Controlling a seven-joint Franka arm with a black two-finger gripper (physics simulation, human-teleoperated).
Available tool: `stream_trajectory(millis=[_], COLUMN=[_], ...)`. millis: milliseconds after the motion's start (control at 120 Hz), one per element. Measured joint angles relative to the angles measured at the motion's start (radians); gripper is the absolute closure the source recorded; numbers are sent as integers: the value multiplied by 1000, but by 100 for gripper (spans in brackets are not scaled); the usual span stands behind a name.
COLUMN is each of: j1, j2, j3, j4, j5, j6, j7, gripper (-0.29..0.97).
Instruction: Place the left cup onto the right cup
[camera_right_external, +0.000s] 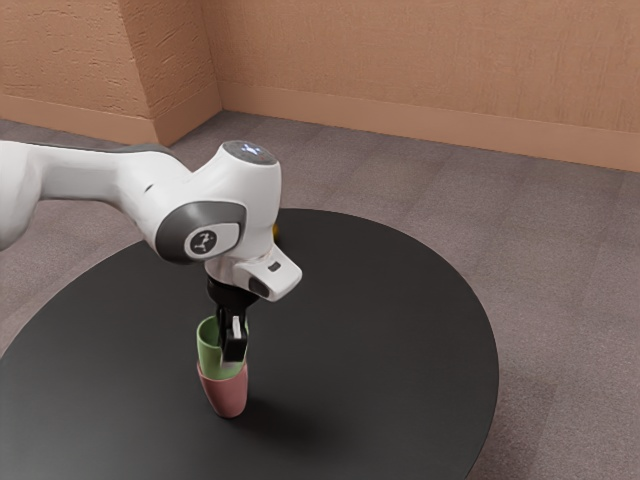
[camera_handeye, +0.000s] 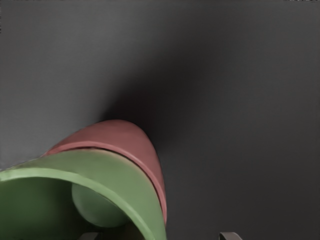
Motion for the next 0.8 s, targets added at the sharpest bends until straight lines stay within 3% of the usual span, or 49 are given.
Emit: stream_trajectory(millis=[200,483,658,800], j1=[2,11,9,-39], j2=[-8,5,10,60], j3=[0,25,100,240], j4=[0,174,333,510], j5=[-6,-5,0,2], j6=[0,-27,-83,-171], j7=[-6,9,53,108], gripper=[15,4,2,1])
